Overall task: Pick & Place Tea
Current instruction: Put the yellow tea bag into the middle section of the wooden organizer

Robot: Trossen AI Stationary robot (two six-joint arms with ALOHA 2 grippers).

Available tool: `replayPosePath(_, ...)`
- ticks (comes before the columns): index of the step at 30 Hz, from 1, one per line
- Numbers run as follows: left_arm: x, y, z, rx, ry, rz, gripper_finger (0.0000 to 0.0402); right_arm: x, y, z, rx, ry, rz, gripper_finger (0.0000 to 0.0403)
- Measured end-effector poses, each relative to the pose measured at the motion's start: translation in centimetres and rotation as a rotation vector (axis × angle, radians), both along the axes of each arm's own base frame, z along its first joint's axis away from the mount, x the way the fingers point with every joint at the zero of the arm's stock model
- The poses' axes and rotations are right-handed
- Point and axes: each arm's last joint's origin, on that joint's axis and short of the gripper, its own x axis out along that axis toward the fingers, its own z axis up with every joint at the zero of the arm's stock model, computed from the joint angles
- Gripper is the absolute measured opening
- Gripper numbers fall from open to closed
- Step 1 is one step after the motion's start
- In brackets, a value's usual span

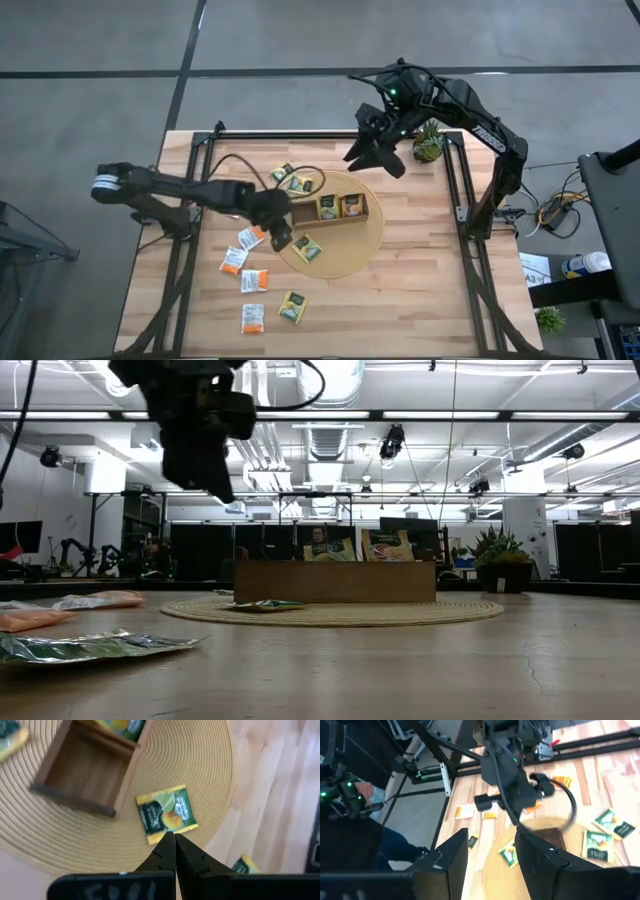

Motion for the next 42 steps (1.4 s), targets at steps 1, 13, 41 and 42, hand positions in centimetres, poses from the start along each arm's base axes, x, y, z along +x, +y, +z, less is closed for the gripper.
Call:
replayPosePath(1, -0.3, -0.2, -0.2, -0.014, -0.007, 0.025, 0.0000, -0.1, 0.0, 0.0, 0.001, 0.013, -0.005, 0.0160)
replayPosePath(13, 0.1, -1.2, -0.1, -0.066, -0.092, 0.086, 0.0005, -4.1, 1.5, 1.5, -0.166, 0.043, -0.041, 0.0156)
replayPosePath(41, 0.6, -1.1, 1.2, -0.088, -0.148, 0.153, 0.0176, -11.7, 3.9, -7.1, -0.129, -0.061, -0.180, 0.0122)
replayPosePath(42, 0.6, -1.2, 1.2, -0.092, -0.147, 0.141, 0.0176, -12.0, 4.0, -7.6, -0.117, -0.070, -0.190, 0.0123)
